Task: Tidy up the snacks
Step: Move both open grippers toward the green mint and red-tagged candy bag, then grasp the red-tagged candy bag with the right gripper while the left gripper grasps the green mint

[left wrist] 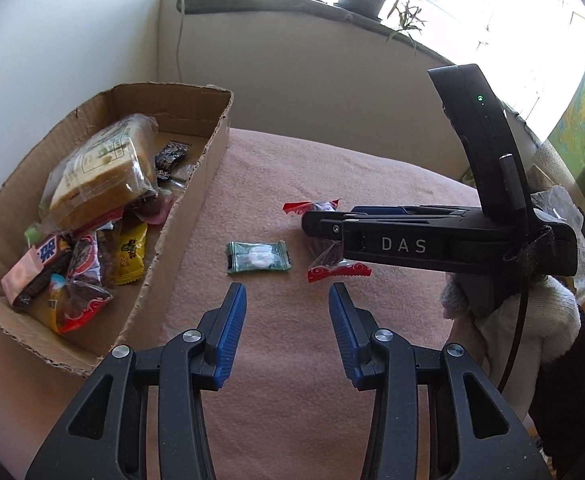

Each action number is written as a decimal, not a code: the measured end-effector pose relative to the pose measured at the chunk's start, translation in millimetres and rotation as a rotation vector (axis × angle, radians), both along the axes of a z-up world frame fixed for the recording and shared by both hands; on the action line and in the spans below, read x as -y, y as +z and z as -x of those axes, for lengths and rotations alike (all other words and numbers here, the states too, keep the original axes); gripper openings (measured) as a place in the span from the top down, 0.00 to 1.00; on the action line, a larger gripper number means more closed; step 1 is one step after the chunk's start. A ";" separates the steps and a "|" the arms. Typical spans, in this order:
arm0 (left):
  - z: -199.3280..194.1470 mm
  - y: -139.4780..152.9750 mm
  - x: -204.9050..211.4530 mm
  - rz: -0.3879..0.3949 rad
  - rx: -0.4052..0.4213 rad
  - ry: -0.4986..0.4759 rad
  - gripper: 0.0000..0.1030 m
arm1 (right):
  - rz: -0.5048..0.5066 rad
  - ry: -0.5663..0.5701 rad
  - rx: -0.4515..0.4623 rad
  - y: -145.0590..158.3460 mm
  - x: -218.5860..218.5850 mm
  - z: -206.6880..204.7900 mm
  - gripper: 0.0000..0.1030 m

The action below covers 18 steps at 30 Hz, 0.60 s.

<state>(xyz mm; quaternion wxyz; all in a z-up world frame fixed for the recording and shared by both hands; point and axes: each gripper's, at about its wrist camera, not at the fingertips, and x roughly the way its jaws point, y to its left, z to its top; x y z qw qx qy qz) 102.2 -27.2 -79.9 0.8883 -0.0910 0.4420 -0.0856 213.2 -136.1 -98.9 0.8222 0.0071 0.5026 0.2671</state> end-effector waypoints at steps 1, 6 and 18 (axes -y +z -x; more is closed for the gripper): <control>-3.1 -3.0 0.4 0.003 -0.009 0.010 0.60 | 0.005 0.005 -0.001 -1.4 1.8 -1.4 0.42; -17.1 -17.2 4.9 -0.004 -0.049 0.040 0.60 | 0.030 0.035 0.022 -1.8 7.0 -4.5 0.58; -46.4 -29.4 18.3 -0.036 -0.077 0.078 0.52 | 0.072 0.024 0.088 3.6 37.5 -1.4 0.62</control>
